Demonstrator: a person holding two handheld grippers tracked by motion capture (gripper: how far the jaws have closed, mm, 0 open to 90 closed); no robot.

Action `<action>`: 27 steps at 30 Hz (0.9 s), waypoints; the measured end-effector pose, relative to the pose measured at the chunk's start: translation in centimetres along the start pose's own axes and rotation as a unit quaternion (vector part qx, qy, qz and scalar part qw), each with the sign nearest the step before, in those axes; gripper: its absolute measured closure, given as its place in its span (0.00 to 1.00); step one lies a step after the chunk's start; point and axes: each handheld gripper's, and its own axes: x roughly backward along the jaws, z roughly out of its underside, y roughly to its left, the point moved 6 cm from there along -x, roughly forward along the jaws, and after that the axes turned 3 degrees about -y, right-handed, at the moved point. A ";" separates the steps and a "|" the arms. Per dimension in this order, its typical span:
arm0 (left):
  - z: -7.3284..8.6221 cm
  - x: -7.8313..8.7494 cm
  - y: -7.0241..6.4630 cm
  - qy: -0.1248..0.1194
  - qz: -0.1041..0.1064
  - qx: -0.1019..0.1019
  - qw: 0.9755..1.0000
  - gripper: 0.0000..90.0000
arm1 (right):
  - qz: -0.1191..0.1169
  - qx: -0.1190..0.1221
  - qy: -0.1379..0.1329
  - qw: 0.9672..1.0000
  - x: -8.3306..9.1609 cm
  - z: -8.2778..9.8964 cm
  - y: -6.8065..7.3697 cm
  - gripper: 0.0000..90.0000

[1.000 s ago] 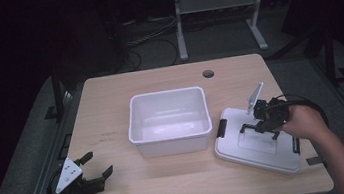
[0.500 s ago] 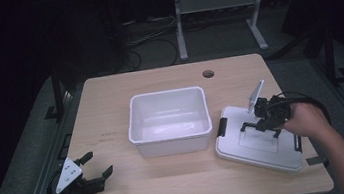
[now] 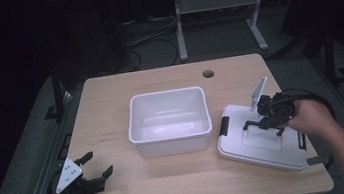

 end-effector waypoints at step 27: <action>0.0 -0.1 -0.1 -0.001 0.001 0.001 1.000 0.15 | 0.010 0.012 -0.004 1.000 3.6 0.0 -0.1 0.94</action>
